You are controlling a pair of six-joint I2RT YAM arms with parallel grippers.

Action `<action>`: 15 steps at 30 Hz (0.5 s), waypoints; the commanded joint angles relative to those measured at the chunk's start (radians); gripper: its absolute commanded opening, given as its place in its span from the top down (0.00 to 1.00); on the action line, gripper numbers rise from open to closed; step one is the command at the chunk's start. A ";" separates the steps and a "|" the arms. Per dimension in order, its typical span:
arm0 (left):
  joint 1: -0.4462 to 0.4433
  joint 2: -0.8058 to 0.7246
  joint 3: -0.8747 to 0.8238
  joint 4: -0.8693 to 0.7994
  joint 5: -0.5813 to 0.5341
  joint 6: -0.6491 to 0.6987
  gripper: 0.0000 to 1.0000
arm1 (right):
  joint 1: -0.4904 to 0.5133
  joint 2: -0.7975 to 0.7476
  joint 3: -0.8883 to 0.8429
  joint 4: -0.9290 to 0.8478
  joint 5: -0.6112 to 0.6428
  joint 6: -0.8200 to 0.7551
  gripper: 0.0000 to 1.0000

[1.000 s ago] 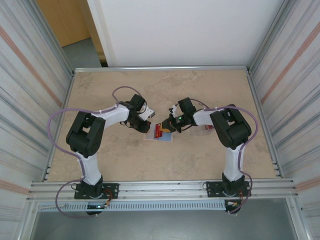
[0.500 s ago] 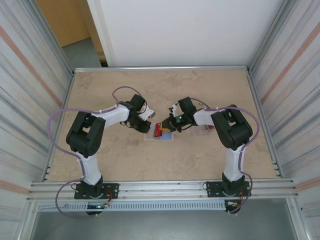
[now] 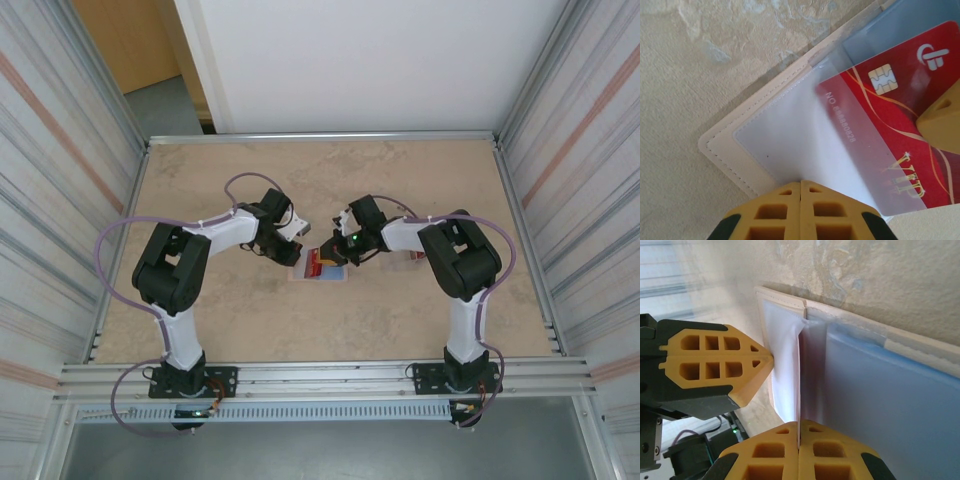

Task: Put the credit cards into the card holder
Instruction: Insert the credit card into the card slot.

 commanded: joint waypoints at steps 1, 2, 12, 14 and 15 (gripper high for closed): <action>-0.010 -0.011 -0.020 -0.019 0.011 0.004 1.00 | 0.016 0.031 0.034 -0.075 0.056 -0.055 1.00; -0.010 -0.011 -0.021 -0.017 0.011 0.003 1.00 | 0.016 0.033 0.038 -0.080 0.058 -0.057 1.00; -0.010 -0.014 -0.021 -0.018 0.011 0.003 1.00 | 0.020 0.049 0.110 -0.236 0.130 -0.127 0.84; -0.010 -0.015 -0.021 -0.017 0.011 0.004 1.00 | 0.020 0.044 0.124 -0.268 0.138 -0.140 0.81; -0.010 -0.014 -0.021 -0.018 0.010 0.004 1.00 | 0.020 0.043 0.132 -0.284 0.142 -0.146 0.79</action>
